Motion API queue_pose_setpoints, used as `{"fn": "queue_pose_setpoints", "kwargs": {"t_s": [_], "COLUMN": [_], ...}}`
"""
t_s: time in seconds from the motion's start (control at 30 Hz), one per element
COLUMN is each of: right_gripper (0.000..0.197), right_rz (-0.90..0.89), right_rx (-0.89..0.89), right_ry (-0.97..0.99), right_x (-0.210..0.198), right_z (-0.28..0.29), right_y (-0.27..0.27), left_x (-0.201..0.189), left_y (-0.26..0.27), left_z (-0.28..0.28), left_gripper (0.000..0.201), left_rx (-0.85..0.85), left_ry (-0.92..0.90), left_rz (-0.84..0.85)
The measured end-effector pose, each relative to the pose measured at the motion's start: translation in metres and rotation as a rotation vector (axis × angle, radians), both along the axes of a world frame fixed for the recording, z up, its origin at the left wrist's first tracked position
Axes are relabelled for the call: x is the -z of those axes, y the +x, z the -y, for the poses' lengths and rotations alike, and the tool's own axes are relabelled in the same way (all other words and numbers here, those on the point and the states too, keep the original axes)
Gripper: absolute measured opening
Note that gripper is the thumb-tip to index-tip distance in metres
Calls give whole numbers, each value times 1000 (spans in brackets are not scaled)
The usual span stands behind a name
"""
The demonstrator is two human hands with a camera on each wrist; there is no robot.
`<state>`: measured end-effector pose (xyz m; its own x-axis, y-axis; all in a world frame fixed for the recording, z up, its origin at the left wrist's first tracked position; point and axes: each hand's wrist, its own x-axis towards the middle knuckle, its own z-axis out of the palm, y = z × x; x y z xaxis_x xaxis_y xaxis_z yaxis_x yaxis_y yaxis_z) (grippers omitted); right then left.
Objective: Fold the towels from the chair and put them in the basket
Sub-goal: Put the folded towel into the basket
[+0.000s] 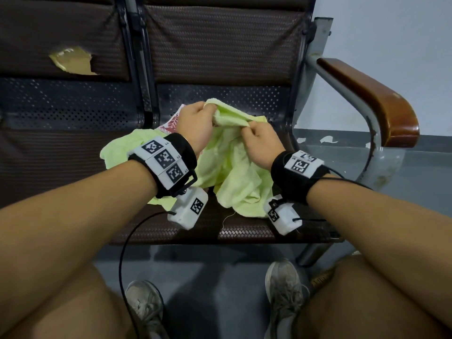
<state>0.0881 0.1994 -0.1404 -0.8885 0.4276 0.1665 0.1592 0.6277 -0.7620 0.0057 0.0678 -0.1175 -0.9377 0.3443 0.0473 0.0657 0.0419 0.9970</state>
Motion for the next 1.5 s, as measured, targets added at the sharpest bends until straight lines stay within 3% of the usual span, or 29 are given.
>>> {"fn": "queue_pose_setpoints", "kwargs": {"t_s": [0.1,0.17,0.23,0.3,0.43,0.53,0.63,0.77,0.9,0.97,1.07,1.13,1.2,1.27,1.33,1.5], "right_gripper": [27,31,34,38,9,23,31,43,17,25,33,26,24,49,79,77], "right_rz": [-97,-133,-140,-104,147,260,347,499,564,508,288,271,363,433,411,461], "right_rx": [49,117,120,22,-81,-24,5,-37,-51,22,109,6,-185,-274,-214,51], "right_ry": [-343,-542,-604,-493,178,440,440,263,339,399,255,167,175,247,307,267], "right_x": [-4,-7,-10,-11,0,5,7,7,7,8,3,3,9,19,24,28], "right_z": [0,3,3,-2,-23,-37,-47,-52,-48,-50,-58,-53,-34,-17,-12,-28], "right_y": [-2,-2,0,1,6,9,9,12,10,11,16,17,17,14,7,1], "left_x": [5,7,7,5,6,8,7,7,10,5,0,1,3,0,-6,-22], "left_y": [-6,-6,-4,-5,-9,-8,-13,-19,-17,-20,-27,-29,-23,-14,-4,11], "left_z": [0,-1,-3,-5,-5,-3,0,3,1,3,11,14,14,9,3,-8], "left_gripper": [18,20,24,28,30,32,27,27,18,16,23,18,21,19,15,16], "left_rx": [9,41,53,35,-24,-41,-62,-115,-144,-171,-194,-179,-124,-33,27,130], "left_ry": [-46,-41,11,70,99,86,100,119,48,21,-7,36,111,174,228,368], "left_rz": [-3,21,58,82,105,112,107,114,150,164,196,284,359,382,395,431]}}
